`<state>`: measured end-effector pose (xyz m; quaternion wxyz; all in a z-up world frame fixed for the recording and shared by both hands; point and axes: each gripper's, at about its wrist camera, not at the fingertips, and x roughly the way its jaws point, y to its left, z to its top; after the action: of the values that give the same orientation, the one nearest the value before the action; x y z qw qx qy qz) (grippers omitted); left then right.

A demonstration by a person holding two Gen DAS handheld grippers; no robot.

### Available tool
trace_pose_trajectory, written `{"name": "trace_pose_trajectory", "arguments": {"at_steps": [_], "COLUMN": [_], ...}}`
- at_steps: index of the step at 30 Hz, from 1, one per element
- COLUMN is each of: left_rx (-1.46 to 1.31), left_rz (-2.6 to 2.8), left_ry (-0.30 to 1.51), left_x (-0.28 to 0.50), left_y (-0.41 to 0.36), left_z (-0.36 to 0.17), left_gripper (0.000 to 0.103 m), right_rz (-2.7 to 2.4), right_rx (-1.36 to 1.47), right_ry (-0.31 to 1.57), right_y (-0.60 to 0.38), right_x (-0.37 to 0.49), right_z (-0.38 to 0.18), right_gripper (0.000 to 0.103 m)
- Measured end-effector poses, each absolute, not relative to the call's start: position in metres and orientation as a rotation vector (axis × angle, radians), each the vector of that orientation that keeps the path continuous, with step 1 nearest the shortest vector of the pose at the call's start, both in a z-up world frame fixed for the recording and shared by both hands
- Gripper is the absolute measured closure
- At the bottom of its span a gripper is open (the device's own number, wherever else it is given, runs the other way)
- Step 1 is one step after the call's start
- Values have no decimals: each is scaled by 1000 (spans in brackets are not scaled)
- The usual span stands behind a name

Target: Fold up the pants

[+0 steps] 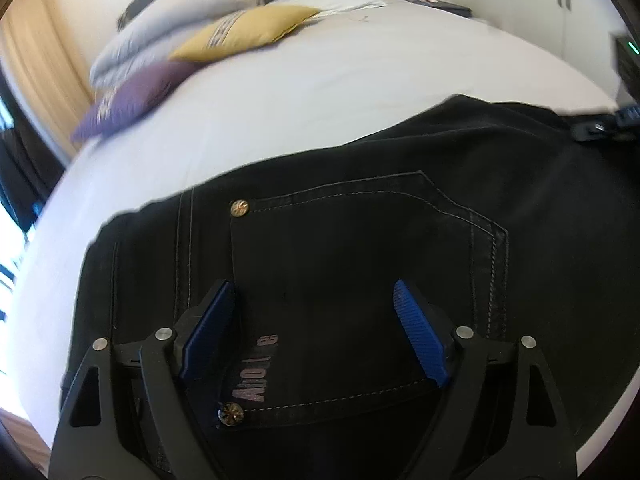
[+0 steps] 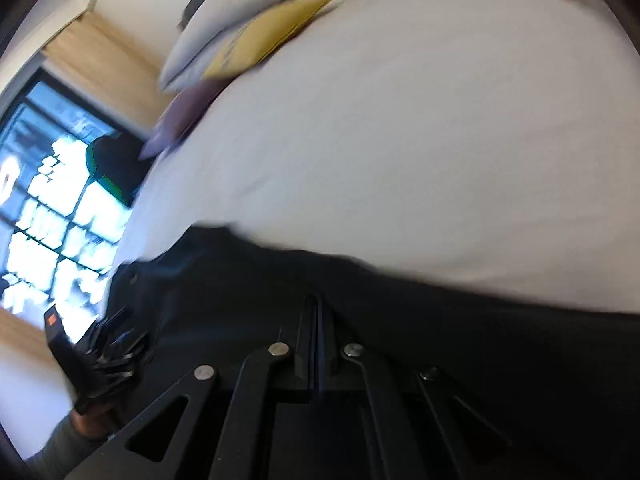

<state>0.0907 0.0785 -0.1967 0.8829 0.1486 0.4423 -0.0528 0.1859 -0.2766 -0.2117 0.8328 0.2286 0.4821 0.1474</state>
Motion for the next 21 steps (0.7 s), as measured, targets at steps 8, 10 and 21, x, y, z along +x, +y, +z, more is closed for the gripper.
{"name": "trace_pose_trajectory", "arguments": {"at_steps": [8, 10, 21], "left_rx": [405, 439, 367], "left_rz": [-116, -91, -59], "left_ry": [886, 886, 930], "left_x": [75, 74, 76], "left_y": [45, 39, 43], "left_z": [-185, -195, -192], "left_gripper": [18, 18, 18], "right_rz": [68, 38, -137], "right_rx": [506, 609, 1149], "right_ry": [912, 900, 704], "right_y": [-368, -395, -507], "right_x": [71, 50, -109], "right_z": [-190, -208, -173], "right_gripper": [43, 100, 46]}}
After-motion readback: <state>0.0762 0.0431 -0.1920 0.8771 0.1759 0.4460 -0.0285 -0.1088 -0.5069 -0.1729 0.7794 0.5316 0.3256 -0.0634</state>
